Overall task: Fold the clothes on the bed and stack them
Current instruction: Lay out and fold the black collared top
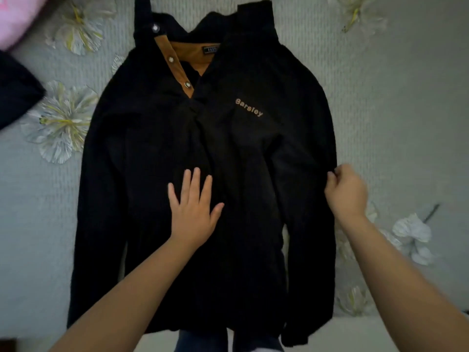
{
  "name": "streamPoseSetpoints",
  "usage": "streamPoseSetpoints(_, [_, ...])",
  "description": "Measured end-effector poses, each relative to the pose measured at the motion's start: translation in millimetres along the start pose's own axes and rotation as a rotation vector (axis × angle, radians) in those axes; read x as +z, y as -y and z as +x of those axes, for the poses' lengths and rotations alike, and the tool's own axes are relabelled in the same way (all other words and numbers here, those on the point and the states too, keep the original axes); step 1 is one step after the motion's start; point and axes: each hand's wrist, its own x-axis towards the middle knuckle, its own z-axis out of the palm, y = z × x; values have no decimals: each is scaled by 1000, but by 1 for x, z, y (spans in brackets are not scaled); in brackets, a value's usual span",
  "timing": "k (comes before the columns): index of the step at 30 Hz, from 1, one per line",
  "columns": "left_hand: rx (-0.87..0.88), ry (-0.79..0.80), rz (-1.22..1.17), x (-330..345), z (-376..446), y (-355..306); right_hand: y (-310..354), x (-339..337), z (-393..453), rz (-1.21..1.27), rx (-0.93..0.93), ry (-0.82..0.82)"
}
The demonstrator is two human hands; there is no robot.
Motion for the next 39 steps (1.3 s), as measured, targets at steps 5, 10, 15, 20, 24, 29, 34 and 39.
streamPoseSetpoints(5, [77,-55,0,-3,1,-22,-16,-54,71,-203,-30,-146])
streamPoseSetpoints(10, [109,6,32,8,-2,-46,-8,-79,131,-279,-20,-189])
streamPoseSetpoints(15, [38,77,75,21,-10,-46,-14,-47,104,-217,-12,-59])
streamPoseSetpoints(20, [45,58,51,24,-39,-44,-33,-6,8,-227,-291,-72])
streamPoseSetpoints(24, [95,96,-10,37,-87,-37,-53,22,-95,-139,-553,105])
streamPoseSetpoints(29, [133,170,14,60,-145,-17,-65,49,-186,-150,-429,51])
streamPoseSetpoints(34, [174,106,56,54,-186,4,-71,64,-217,-126,-343,91])
streamPoseSetpoints(39, [233,-131,-20,40,-193,30,-101,41,-202,-251,-289,25])
